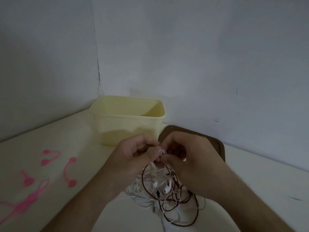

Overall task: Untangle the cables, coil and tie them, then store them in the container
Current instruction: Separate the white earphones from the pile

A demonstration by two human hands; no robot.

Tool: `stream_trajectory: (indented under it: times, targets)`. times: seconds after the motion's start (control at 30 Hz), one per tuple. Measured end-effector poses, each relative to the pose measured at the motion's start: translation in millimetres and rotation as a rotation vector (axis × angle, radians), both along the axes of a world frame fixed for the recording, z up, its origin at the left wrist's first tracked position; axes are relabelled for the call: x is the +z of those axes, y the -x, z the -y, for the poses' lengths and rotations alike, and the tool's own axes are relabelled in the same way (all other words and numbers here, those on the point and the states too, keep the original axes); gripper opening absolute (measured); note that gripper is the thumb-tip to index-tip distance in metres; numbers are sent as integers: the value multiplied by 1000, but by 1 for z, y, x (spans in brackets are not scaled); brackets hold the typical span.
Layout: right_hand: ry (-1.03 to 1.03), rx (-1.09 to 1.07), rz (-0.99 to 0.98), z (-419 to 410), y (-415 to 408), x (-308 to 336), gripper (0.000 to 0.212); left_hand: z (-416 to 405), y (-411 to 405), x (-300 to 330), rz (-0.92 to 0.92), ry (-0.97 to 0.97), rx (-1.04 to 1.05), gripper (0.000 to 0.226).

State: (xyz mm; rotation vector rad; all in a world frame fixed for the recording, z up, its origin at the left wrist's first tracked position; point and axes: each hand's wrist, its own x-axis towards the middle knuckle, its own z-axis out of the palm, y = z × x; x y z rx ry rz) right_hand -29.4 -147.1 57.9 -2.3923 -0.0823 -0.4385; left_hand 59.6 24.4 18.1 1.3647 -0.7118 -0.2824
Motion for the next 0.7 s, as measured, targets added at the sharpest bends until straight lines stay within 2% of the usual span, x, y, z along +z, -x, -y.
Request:
stream_trajectory:
  times: [0.1, 0.17, 0.33, 0.5, 0.63, 0.7]
  targets:
    - [-90, 14, 35, -4, 0, -4, 20, 1, 1, 0, 50, 62, 78, 3]
    - [-157, 33, 64, -9, -1, -9, 21, 1, 2, 0, 37, 122, 109, 7]
    - [-242, 14, 131, -16, -5, -20, 19, 2, -2, -2, -74, 278, 117, 18]
    - [-322, -2, 217, -17, -5, -20, 15, 3, -2, -3, -190, 398, 85, 8]
    - [-445, -67, 287, -13, -3, -17, 20, 2, -2, -2, -207, 382, 46, 27]
    - [-461, -94, 245, -9, -2, -13, 22, 0, -2, 0, -191, 307, 56, 27]
